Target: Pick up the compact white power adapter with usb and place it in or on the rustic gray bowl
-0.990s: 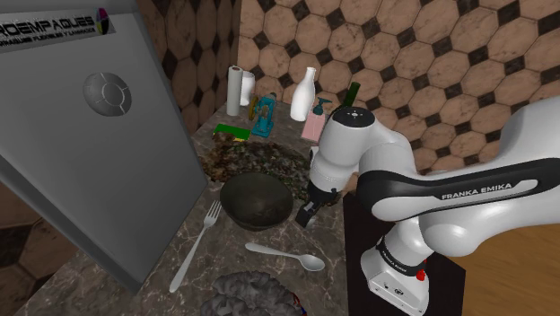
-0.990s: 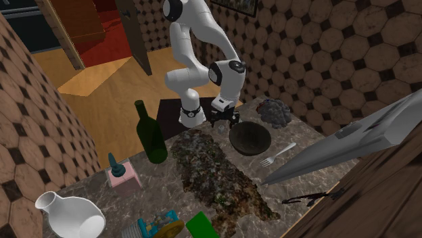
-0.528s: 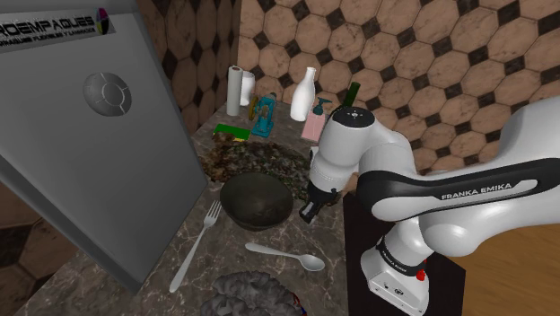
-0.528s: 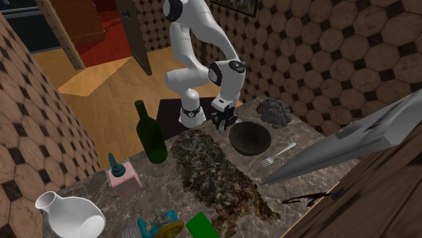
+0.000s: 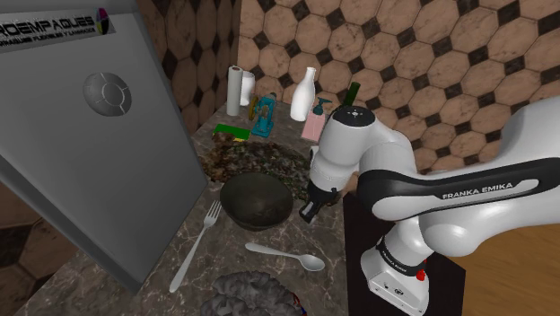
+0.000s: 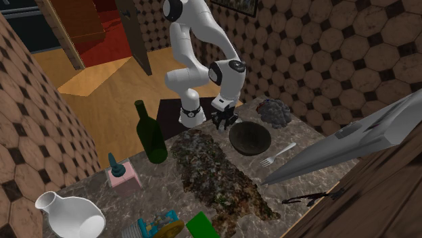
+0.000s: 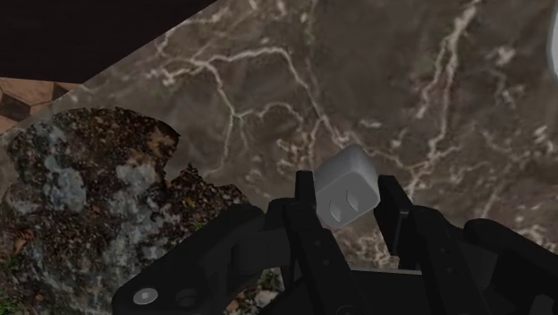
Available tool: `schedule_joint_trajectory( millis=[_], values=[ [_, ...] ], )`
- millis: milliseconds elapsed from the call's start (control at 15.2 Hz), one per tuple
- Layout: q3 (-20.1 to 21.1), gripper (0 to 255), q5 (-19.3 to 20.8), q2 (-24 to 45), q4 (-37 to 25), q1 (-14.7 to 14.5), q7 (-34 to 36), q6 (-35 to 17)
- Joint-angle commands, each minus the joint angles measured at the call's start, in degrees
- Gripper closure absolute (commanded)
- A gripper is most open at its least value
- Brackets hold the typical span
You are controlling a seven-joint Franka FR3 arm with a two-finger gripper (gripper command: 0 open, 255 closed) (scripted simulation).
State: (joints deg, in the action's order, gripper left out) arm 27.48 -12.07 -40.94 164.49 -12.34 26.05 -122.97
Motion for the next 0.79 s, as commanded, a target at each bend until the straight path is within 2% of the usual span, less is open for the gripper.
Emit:
schedule_joint_trajectory(
  millis=[0, 726],
  values=[
    [-0.5, 255, 0.22, -0.96, -0.71, -0.03, -0.22, 1.69],
    [-3.35, 255, 1.9, -5.49, -6.79, 0.2, -1.33, 12.16]
  ],
)
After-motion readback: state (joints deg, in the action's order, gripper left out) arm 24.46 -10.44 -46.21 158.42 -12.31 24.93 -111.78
